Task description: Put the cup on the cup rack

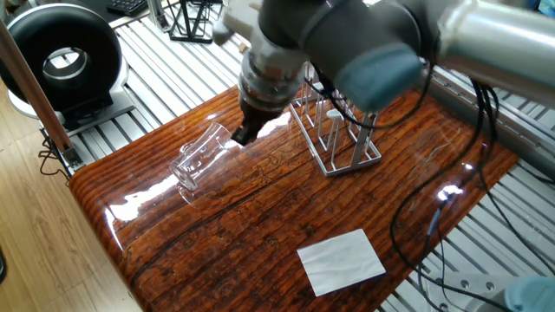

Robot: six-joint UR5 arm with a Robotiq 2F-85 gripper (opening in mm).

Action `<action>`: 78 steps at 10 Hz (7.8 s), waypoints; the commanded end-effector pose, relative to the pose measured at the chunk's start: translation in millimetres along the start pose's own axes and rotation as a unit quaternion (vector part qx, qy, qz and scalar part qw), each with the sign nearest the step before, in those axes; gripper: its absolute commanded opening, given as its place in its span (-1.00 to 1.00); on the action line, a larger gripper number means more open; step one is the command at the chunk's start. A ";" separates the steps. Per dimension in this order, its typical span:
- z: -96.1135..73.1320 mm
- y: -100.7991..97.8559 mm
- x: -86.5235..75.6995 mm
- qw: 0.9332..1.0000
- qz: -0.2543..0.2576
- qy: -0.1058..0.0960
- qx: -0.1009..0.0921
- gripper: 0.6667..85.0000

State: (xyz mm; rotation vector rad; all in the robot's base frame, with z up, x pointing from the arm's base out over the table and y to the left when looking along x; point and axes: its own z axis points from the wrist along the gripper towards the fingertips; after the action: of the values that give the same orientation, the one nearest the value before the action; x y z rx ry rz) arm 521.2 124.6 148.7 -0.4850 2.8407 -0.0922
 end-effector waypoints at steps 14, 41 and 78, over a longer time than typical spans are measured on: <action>22.5 -23.9 -69.1 0.996 -0.053 0.057 0.049 -0.99; 76.0 9.5 -128.2 1.000 0.014 -0.010 -0.026 -0.99; 105.5 15.9 -75.3 0.999 -0.003 0.009 -0.053 -0.99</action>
State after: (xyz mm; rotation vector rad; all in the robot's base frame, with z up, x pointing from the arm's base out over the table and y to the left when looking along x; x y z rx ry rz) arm 617.2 163.4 59.0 -0.5247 2.8716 0.0291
